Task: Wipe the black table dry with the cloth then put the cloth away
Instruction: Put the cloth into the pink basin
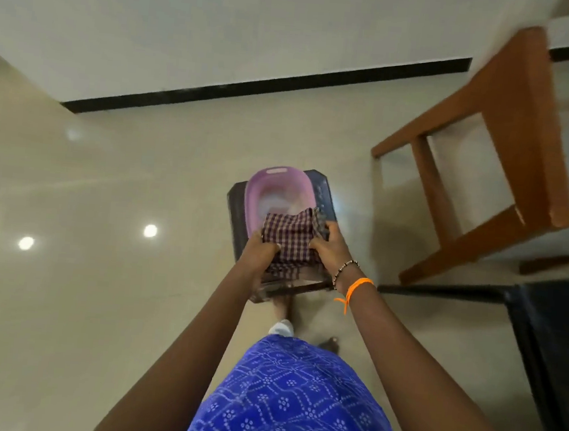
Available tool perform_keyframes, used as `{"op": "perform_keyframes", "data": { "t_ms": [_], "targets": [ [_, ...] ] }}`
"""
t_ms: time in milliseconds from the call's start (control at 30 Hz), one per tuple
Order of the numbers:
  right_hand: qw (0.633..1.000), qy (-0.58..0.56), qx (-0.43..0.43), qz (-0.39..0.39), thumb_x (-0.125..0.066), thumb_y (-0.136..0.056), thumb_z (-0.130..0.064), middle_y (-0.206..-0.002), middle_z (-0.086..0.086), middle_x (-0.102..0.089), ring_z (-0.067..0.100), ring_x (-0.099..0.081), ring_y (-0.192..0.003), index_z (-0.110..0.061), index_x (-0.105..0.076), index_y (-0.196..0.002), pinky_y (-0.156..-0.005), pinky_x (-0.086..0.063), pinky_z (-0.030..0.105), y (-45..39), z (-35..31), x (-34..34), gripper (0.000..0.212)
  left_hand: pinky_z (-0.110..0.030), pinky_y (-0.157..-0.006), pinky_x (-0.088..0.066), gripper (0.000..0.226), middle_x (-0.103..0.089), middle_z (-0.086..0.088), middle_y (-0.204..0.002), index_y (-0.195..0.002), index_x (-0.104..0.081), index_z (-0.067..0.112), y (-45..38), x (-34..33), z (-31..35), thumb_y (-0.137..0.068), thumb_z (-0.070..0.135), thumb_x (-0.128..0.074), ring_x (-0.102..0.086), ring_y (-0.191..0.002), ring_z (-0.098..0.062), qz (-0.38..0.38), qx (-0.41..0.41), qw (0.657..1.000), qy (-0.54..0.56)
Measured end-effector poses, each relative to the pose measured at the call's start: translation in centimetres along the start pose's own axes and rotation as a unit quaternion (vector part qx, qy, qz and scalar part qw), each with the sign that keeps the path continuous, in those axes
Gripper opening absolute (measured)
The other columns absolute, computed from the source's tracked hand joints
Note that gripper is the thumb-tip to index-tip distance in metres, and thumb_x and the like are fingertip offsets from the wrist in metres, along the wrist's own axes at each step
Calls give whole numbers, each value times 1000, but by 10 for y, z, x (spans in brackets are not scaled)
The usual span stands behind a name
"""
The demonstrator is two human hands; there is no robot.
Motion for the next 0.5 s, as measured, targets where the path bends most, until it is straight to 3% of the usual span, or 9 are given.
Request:
{"op": "perform_keyframes", "data": {
  "t_ms": [33, 100, 167, 233, 300, 400, 500],
  "targets": [
    [1000, 11, 0, -3, -46, -84, 8, -104, 15, -56, 19, -52, -90, -2, -47, -119, -76, -49, 21, -8, -7, -10, 36, -33, -72, -53, 46, -63, -11, -97, -122, -50, 4, -8, 9, 5, -81, -10, -35, -61, -88, -21, 5, 2, 1000, 4],
    [999, 38, -5, 5, -42, -85, 12, -93, 5, -53, 9, -49, -75, 5, -44, -122, -53, -38, 2, -24, -16, -24, 37, -35, -76, -53, 45, -62, -11, -97, -121, -51, 4, -27, 22, 11, -83, -11, -32, -60, -91, -22, 5, 11, 1000, 7],
    [997, 72, -18, 11, -44, -86, 8, -87, 2, -53, 11, -48, -71, 3, -44, -122, -46, -34, 5, -45, -18, -38, 36, -39, -81, -52, 40, -61, -13, -103, -115, -52, 7, -48, 30, 18, -84, -9, -32, -58, -97, -25, 1, 25, 1000, 7],
    [993, 114, -29, 12, -47, -87, 4, -103, 13, -59, 25, -53, -86, -1, -44, -124, -62, -40, 18, -62, -17, -48, 38, -42, -87, -51, 35, -60, -15, -106, -107, -52, 10, -69, 36, 19, -84, -8, -33, -58, -101, -27, 0, 40, 999, -5],
    [989, 140, -42, 17, -50, -85, 3, -111, 17, -58, 29, -55, -97, -2, -45, -123, -70, -37, 23, -82, -13, -57, 39, -40, -83, -52, 35, -60, -16, -111, -108, -51, 7, -93, 40, 16, -81, -6, -34, -57, -103, -27, -3, 53, 999, -2],
    [985, 160, -59, 16, -51, -83, 1, -101, 9, -56, 21, -52, -89, -1, -48, -119, -71, -37, 23, -105, -5, -65, 36, -29, -70, -50, 39, -60, -15, -106, -113, -50, 4, -111, 39, 16, -82, -8, -30, -57, -100, -24, -8, 74, 997, -16],
    [982, 173, -77, -15, -49, -81, 2, -94, 9, -60, 22, -53, -84, -5, -56, -112, -70, -39, 27, -127, 6, -72, 32, -31, -76, -50, 34, -60, -11, -97, -107, -52, 6, -129, 35, 14, -87, -8, -29, -55, -91, -20, -25, 76, 996, -47]
  ]
}}
Point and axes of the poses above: each hand's wrist, its own y-axis away from the middle knuckle, its own x-axis out of the back of the hand, z = x × y, the point moved 4 cm from there along -y, towards the middle knuckle
